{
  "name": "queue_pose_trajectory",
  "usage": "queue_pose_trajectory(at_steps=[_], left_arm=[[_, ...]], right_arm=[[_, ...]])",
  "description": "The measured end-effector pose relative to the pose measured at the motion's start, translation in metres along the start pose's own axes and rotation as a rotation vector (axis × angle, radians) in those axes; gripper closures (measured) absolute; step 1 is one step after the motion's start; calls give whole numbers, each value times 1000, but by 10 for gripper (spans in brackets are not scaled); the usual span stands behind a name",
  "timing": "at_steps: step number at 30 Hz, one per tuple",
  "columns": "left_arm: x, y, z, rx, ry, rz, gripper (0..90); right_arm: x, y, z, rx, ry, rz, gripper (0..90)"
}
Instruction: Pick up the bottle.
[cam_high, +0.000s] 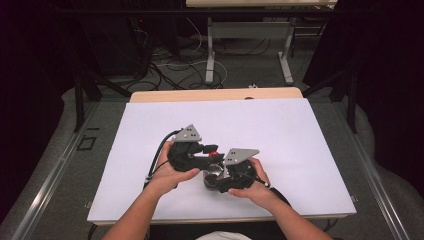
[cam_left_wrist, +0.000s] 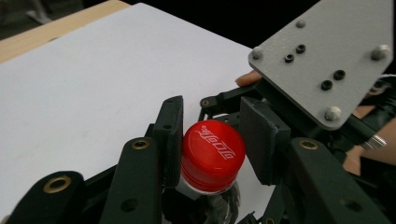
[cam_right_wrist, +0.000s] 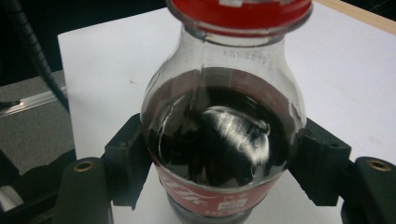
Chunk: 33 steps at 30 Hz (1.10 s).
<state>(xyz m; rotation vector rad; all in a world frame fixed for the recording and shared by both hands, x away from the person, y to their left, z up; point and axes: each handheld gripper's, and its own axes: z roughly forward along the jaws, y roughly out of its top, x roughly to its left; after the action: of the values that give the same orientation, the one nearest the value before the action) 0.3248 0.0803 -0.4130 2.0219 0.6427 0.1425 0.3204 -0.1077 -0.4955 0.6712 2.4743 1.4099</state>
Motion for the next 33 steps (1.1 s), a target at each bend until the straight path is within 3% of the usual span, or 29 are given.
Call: queue_pose_trajectory(at_steps=[7, 8, 9, 10, 13, 17, 18, 22, 24, 25, 26, 28, 30, 33], left_arm=[[-16, 2, 6, -16, 164, -48, 617], [-20, 3, 8, -19, 216, -71, 617], [-20, 3, 8, -19, 216, -71, 618], [-24, 3, 9, -25, 257, -95, 618], [-25, 4, 10, -21, 267, -119, 617], [-19, 5, 9, -28, 214, -118, 602], [-14, 5, 5, -31, 148, -113, 574], [-8, 5, -2, -48, 98, -93, 515], [-3, 4, -6, -35, 53, -75, 489], [2, 4, -8, -27, 4, -64, 484], [2, 4, -8, -27, 4, -64, 481], [5, 2, -9, -9, -36, -66, 482], [7, 0, -9, -1, -71, -43, 497], [9, -4, -8, 8, -80, -21, 557]], right_arm=[[1, 0, 0, 1, -55, 19, 298], [1, 0, 0, -3, -70, 21, 298], [2, 0, 0, -6, -84, 21, 298], [2, 0, 0, 8, -89, 16, 298], [2, 0, 0, 0, -115, 13, 297], [0, 0, -1, -2, -93, 17, 296], [0, 0, -1, -4, -85, 19, 296], [-1, 0, -1, -5, -61, 20, 296], [-1, 0, -1, 10, -45, 6, 296], [0, 0, -1, -3, -32, 13, 296], [1, 1, -1, -6, -24, 15, 296], [1, 1, -1, -10, -17, 16, 296], [2, 2, -1, -12, -10, 9, 296], [2, 2, -2, -2, 3, 7, 296]])
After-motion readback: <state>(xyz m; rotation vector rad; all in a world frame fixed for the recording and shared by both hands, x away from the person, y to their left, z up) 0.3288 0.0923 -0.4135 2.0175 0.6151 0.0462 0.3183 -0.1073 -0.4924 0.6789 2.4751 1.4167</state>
